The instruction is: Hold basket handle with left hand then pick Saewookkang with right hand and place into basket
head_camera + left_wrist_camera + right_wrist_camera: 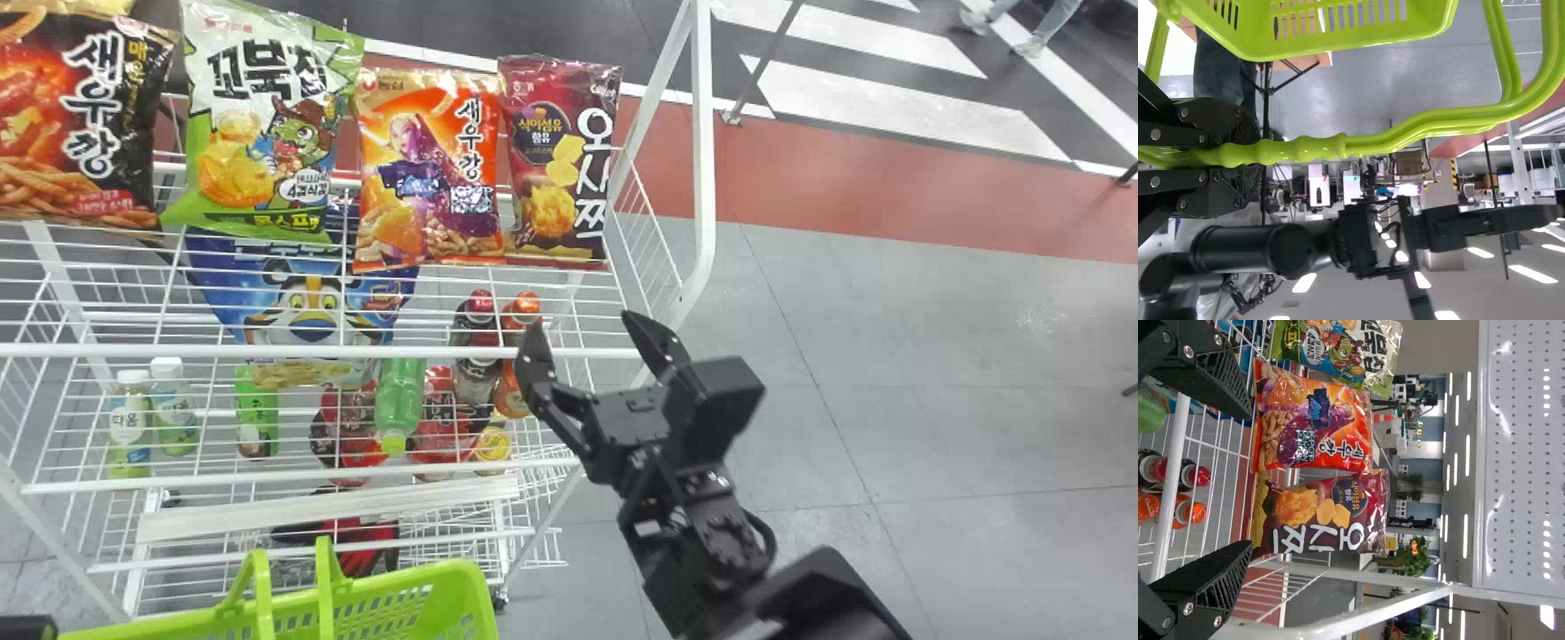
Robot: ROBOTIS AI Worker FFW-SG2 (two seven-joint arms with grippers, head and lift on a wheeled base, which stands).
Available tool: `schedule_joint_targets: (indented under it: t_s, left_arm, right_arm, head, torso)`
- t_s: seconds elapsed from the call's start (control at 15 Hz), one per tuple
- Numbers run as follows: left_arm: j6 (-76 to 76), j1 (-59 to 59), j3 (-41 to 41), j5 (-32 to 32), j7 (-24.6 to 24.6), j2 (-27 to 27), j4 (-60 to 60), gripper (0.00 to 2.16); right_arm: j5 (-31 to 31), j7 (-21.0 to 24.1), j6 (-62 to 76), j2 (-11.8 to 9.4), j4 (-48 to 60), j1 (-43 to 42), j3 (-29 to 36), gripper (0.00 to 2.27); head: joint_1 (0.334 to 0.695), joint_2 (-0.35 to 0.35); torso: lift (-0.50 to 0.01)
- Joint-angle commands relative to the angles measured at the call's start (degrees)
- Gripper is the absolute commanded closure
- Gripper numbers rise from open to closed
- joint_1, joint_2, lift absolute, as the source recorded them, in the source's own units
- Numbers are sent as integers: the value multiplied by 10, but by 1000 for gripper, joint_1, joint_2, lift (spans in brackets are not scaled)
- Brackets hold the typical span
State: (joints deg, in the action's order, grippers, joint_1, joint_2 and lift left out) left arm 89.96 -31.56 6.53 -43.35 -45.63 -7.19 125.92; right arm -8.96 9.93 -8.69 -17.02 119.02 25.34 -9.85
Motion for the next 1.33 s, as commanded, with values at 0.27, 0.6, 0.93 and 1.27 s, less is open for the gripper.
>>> schedule_joint_targets:
  t_s: [0.27, 0.6, 0.93, 1.27]
  left_arm:
    - [1, 19, -14, -1, 4, -22, -4, 2135]
    - [1, 17, -16, 0, 2, -23, -5, 2135]
    - [1, 10, -13, 0, -3, -26, -3, 2135]
    - [1, 11, -11, 0, -6, -26, -5, 2135]
  right_arm:
    - [21, 7, -96, 50, -93, -157, -43, 144]
    - [34, 6, -85, 86, -200, -268, -70, 144]
    - [34, -3, -53, 117, -316, -368, -76, 144]
    - [40, -4, -59, 135, -377, -405, -82, 144]
  head:
    - [695, -291]
    - [695, -208]
    - [695, -158]
    - [695, -127]
  torso:
    - [-17]
    - [-17]
    - [-17]
    - [-17]
